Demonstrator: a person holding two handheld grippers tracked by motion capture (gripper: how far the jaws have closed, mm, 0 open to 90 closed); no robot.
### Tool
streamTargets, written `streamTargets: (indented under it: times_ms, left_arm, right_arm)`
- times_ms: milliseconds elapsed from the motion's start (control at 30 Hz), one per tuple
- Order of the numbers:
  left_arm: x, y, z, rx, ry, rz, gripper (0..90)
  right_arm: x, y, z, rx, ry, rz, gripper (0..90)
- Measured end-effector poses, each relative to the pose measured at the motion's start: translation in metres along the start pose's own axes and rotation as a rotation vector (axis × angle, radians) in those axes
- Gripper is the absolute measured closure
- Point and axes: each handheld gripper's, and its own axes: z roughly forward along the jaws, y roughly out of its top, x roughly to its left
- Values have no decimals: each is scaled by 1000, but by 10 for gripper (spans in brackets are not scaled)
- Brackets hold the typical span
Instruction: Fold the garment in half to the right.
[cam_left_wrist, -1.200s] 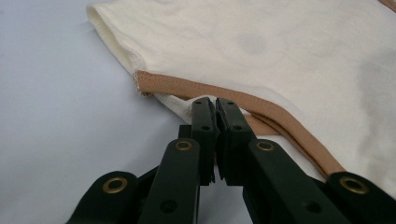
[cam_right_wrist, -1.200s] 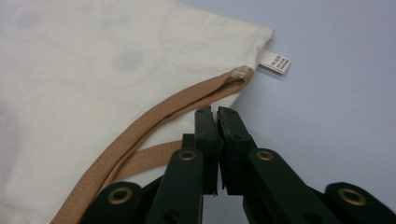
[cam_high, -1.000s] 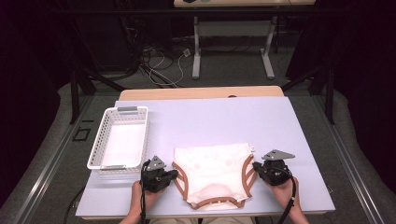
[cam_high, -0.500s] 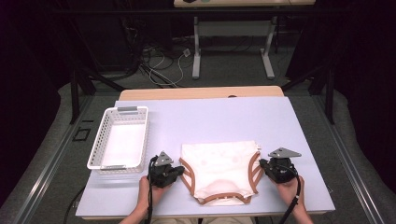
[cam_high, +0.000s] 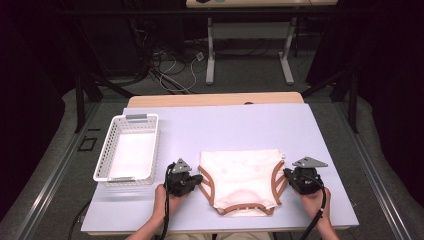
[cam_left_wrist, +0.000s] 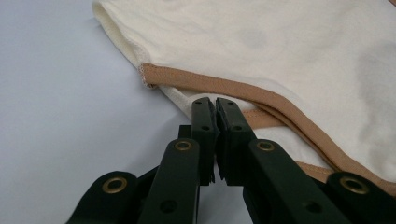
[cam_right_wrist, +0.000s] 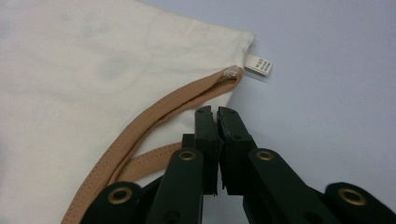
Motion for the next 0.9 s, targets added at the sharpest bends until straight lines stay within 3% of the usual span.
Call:
streamTargets:
  times_ms: [67, 367, 900]
  left_arm:
    - [-1, 1, 2, -9, -6, -16, 863]
    - [-2, 6, 8, -6, -14, 2, 862]
    - [-2, 8, 11, -8, -19, -9, 856]
  right_arm:
    - [-1, 0, -1, 0, -8, 1, 872]
    - [-7, -1, -1, 2, -36, 18, 871]
    - [-8, -1, -1, 10, -57, 29, 865]
